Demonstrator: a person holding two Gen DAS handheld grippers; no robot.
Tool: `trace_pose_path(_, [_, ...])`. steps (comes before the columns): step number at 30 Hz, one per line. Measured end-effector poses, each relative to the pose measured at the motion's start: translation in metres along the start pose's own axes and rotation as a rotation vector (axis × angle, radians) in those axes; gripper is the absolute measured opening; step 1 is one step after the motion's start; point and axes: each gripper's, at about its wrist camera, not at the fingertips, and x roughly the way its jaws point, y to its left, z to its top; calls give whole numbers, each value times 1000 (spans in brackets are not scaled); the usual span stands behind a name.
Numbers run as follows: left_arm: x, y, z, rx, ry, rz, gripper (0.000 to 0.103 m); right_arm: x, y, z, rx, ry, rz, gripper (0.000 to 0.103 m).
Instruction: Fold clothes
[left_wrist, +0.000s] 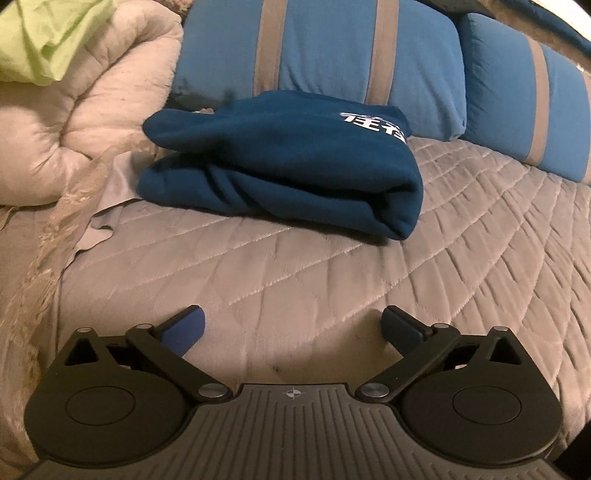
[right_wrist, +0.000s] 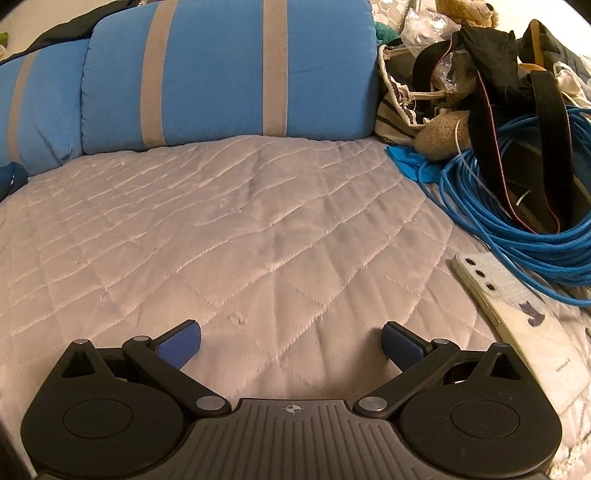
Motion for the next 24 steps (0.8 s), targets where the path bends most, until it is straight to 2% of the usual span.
trace_pose_path(7, [19,3,14,15,18,-26,103,18,-4,16,43,-13,14,103])
trace_pose_path(17, [47,3,36,51,34,-59,103,59,-11,53,94,17,-33,103])
trace_pose_path(19, [54,4,41,56,36,-67,103,70,-15,57,80,35,-83,103])
trace_pose_path(20, [57,4,43,58,33,-69,103,75,-17,60,74,44,-106,103])
trace_pose_path(22, [65,4,47,61,27,-71,103,80,-23,60,91,41,-89,103])
trace_pose_path(24, [70,2,44,73,-25,-64,103,80,-22,55,88,13,-92,103])
